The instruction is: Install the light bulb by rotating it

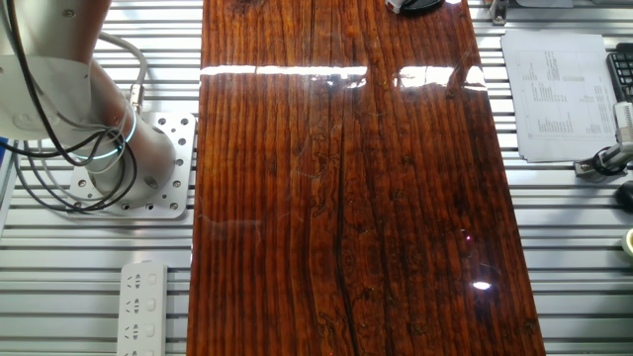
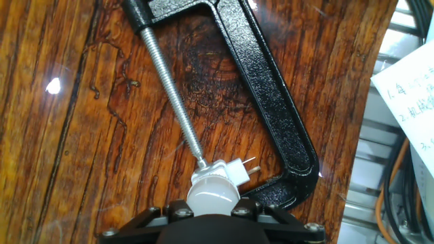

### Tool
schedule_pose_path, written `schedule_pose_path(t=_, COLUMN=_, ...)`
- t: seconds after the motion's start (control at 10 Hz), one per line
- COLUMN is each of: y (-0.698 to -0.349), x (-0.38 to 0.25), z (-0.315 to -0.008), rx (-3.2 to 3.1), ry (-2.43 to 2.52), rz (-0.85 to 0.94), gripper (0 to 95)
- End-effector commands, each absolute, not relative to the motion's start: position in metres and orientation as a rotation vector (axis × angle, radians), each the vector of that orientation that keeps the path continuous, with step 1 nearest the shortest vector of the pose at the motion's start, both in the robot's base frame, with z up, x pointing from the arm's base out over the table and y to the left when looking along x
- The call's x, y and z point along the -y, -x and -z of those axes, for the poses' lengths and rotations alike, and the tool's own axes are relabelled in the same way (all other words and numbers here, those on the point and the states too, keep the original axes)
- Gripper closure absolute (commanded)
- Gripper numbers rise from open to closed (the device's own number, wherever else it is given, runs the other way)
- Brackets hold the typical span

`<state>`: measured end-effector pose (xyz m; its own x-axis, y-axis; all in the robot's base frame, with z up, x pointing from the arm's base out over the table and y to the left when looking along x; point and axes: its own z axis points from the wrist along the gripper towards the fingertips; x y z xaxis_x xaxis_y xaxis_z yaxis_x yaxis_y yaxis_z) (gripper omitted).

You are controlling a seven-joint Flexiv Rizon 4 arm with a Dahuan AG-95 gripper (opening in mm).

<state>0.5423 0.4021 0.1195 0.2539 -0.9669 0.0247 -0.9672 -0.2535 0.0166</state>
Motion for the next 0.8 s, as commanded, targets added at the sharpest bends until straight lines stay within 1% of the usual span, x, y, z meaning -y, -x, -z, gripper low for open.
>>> schedule_pose_path(t=0.1, y=-0.5433, x=-0.402, z=-0.1183, rx=1.931, ry=-2.444, rz=-0.015, gripper=57.0)
schedule_pose_path(t=0.2, y=-0.5433, x=-0.402, z=-0.1183, rx=1.962, ry=-2.42, rz=-0.016, gripper=57.0)
schedule_pose_path(t=0.3, y=-0.5434, x=-0.4021, z=-0.1184, rx=1.983, ry=-2.404, rz=-0.018, gripper=76.0)
schedule_pose_path(t=0.8, y=-0.5449, x=-0.4028, z=-0.1181, rx=2.065, ry=-2.333, rz=-0.015, gripper=76.0)
